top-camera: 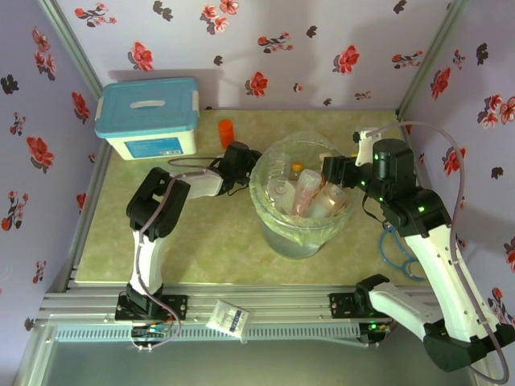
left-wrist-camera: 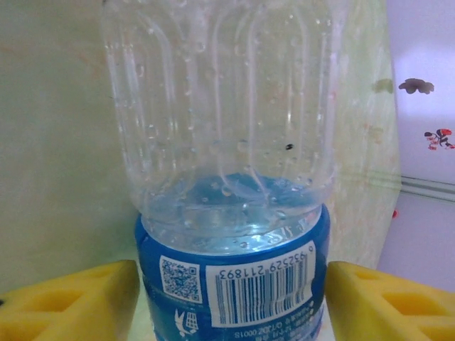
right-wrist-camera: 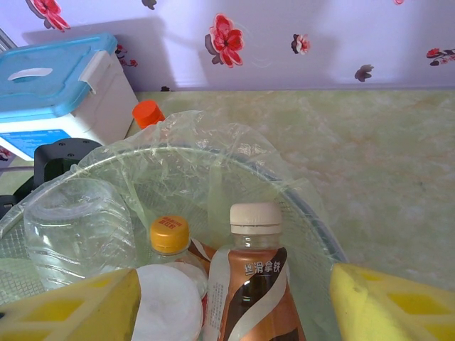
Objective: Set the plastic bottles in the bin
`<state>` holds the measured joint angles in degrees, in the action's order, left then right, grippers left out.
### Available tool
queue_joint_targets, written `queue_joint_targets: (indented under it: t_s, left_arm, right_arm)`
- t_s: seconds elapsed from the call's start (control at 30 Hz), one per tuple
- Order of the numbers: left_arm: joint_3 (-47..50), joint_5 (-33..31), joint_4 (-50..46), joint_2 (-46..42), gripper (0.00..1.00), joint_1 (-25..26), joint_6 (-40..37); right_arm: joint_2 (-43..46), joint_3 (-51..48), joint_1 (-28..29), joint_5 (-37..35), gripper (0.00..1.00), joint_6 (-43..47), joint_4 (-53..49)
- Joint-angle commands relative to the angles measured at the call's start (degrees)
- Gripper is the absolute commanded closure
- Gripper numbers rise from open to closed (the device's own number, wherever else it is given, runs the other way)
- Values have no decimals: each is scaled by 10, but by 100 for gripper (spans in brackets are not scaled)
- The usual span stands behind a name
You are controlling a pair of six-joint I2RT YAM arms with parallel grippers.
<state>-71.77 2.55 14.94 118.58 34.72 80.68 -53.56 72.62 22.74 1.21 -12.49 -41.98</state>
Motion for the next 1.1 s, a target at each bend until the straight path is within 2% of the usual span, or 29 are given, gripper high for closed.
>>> queue_joint_targets:
  t_s: [0.0,0.13,0.3,0.43,0.6,0.7,0.83,1.07]
  left_arm:
    - [28,-19,-29,-23,41,-5,-16]
    - [40,-23,-24,-49,44,-7,-34]
    - [60,-25,-25,-99,44,-7,-74]
    - [105,-25,17,-165,43,-6,-156]
    - [160,-25,15,-258,43,-9,-258]
    - [179,-19,-17,-321,42,-11,-337]
    - [182,-35,-122,-413,38,-11,-462]
    - [204,-18,-221,-561,38,-13,-589]
  right_arm:
    - [5,-1,-4,-9,29,-3,1]
    - [2,0,-4,-5,29,-8,4]
    - [2,9,-4,-3,29,-6,4]
    - [-5,23,-4,7,29,-4,6]
    - [-31,47,-3,41,29,-1,12]
    - [-47,64,-1,72,29,-6,25]
    - [-80,93,19,111,29,-10,47]
    - [-164,160,76,179,28,-24,95]
